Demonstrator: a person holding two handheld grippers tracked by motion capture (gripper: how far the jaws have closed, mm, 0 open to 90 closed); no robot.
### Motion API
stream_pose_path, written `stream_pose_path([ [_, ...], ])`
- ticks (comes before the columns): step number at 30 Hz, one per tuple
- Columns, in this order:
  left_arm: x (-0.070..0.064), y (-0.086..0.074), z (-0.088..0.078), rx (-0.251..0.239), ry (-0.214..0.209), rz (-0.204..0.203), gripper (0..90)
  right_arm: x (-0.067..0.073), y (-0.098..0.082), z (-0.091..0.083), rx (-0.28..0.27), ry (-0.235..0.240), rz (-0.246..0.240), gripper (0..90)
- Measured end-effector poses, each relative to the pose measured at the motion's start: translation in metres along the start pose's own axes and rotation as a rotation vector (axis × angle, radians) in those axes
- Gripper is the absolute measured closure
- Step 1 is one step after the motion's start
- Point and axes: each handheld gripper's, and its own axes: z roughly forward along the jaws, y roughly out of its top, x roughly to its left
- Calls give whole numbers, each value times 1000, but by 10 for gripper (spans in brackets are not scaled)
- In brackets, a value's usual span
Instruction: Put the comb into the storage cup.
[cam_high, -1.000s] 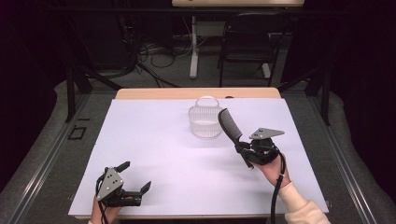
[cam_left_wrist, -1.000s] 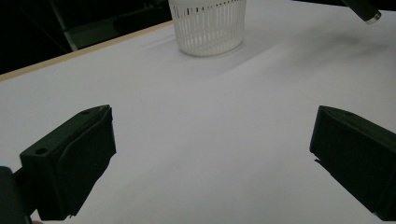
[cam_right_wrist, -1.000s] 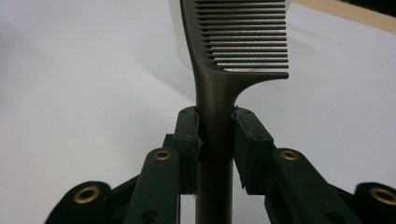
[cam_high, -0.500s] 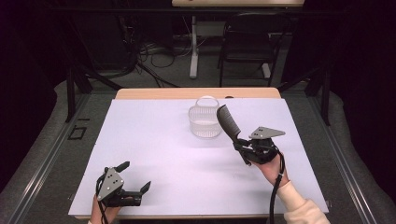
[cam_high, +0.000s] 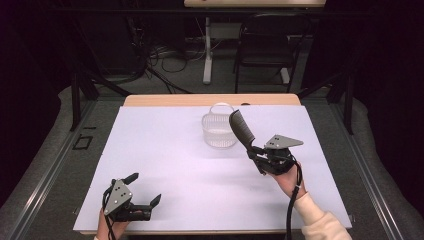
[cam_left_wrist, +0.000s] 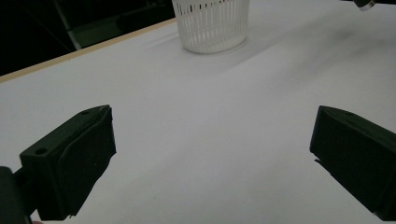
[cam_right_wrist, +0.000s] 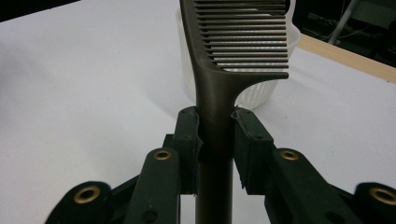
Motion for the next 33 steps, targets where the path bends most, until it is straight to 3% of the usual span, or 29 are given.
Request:
stream_pose_path([
  [33, 0, -1, -1, 6, 8, 5, 2, 0, 21, 5, -61, 6, -31, 729],
])
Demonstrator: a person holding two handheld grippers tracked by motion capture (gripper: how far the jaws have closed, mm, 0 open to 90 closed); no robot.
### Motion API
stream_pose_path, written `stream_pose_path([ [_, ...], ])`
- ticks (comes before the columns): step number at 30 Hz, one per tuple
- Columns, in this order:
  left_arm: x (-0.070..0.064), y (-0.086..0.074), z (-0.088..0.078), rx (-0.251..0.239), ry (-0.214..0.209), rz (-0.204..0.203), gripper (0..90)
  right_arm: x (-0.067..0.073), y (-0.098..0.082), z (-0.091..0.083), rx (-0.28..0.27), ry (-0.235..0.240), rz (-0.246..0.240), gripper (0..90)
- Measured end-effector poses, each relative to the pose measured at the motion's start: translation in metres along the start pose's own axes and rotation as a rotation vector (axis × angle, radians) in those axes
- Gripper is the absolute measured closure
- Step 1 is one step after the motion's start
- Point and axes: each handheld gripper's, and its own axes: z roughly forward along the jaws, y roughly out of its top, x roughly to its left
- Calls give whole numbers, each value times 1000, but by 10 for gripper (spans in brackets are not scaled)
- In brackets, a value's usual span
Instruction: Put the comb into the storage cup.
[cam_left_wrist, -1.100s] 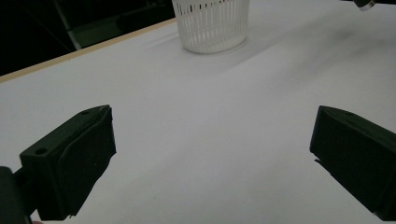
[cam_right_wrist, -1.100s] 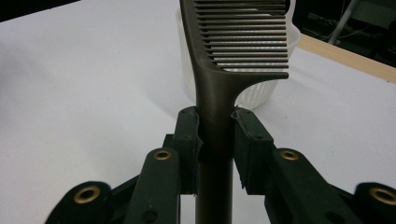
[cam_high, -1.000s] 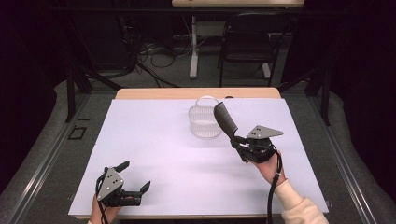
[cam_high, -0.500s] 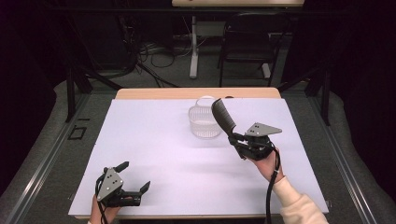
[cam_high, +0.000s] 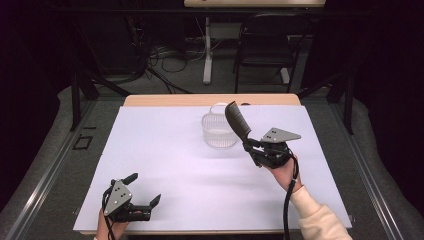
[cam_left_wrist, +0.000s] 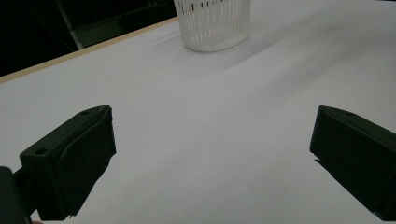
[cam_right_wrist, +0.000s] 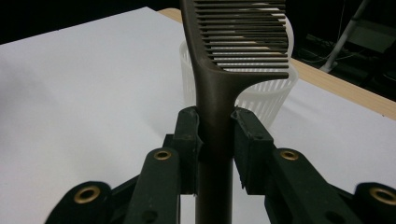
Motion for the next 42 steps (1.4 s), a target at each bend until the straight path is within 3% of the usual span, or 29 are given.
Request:
stream_pose_path([
  [22, 0, 0, 0, -3, 2, 1, 2, -1, 18, 12, -4, 3, -43, 730],
  [42, 0, 0, 0, -5, 3, 2, 2, -10, 29, 19, 3, -25, -67, 730],
])
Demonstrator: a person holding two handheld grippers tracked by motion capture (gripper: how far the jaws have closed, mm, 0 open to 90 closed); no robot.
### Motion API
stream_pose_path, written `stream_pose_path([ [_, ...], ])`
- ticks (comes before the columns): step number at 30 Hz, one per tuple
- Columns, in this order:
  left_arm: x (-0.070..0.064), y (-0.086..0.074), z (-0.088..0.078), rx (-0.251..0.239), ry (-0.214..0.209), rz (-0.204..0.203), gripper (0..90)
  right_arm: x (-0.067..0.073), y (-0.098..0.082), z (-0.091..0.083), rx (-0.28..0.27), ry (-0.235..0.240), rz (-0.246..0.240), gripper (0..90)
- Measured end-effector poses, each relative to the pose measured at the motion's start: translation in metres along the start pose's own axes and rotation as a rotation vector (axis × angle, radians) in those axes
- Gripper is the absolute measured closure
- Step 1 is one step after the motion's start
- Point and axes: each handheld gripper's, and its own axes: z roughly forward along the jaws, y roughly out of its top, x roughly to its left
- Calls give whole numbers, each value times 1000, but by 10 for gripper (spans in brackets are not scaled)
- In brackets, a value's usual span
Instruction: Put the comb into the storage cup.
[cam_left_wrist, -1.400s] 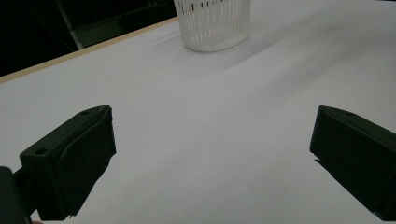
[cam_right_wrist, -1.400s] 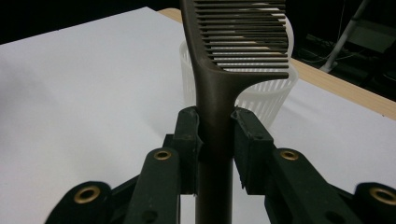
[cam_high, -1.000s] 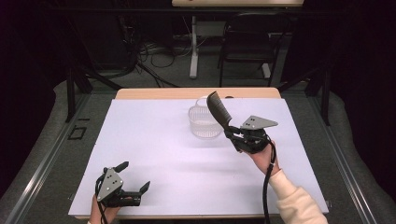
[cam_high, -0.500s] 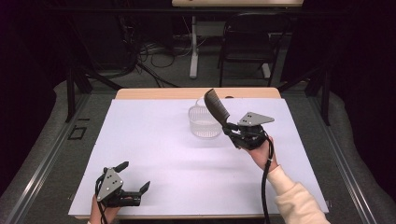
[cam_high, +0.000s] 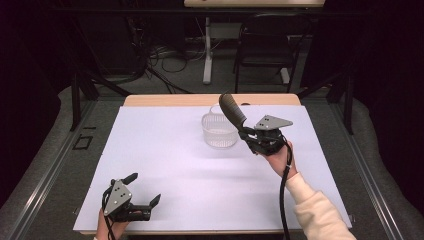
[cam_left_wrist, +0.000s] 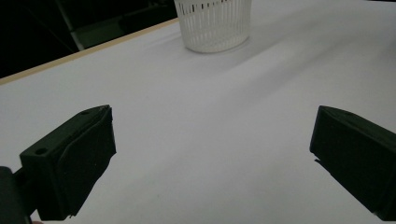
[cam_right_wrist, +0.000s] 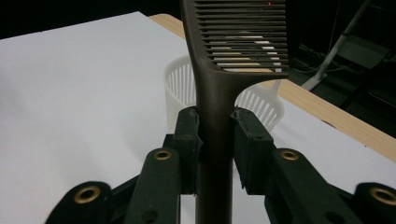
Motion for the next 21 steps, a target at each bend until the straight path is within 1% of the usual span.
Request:
stream_pose_path([
  [8, 0, 0, -1, -2, 1, 4, 2, -4, 4, 2, -4, -13, -4, 730],
  [15, 0, 0, 0, -2, -1, 3, 2, -8, 6, 5, 9, -29, -11, 730],
  [21, 1, 0, 0, -1, -1, 5, 2, -9, 9, 10, 23, -36, -31, 730],
])
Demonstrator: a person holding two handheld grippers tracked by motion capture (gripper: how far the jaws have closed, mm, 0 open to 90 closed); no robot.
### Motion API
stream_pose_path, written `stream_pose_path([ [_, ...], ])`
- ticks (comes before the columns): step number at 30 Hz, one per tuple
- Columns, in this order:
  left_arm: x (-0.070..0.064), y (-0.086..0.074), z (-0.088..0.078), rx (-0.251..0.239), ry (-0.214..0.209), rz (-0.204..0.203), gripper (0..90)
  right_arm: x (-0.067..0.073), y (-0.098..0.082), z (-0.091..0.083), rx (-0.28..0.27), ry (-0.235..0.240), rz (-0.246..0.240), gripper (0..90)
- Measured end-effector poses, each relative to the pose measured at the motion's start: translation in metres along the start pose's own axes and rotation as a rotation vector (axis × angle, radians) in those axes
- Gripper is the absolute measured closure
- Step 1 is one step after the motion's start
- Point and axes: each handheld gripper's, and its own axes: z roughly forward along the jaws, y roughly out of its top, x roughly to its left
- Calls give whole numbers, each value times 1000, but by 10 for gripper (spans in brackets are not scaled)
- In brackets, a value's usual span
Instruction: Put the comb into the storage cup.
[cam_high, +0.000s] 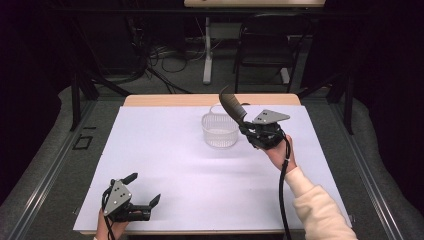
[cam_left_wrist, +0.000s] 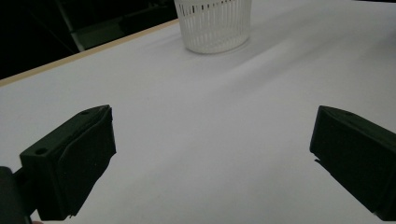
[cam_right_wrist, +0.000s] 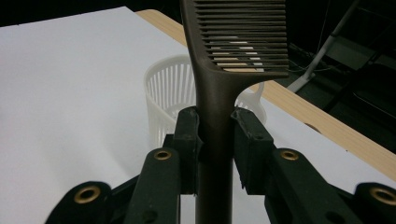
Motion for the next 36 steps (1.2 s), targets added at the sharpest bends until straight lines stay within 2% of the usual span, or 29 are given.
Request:
stream_pose_path([
  [14, 0, 0, 0, -1, 1, -1, 2, 0, 13, 10, 21, 9, -45, 730],
  [25, 0, 0, 0, 1, 1, 1, 2, -3, 20, 18, 29, -4, -65, 730],
  [36, 0, 0, 0, 2, 0, 2, 2, -1, 30, 23, 27, -10, -91, 730],
])
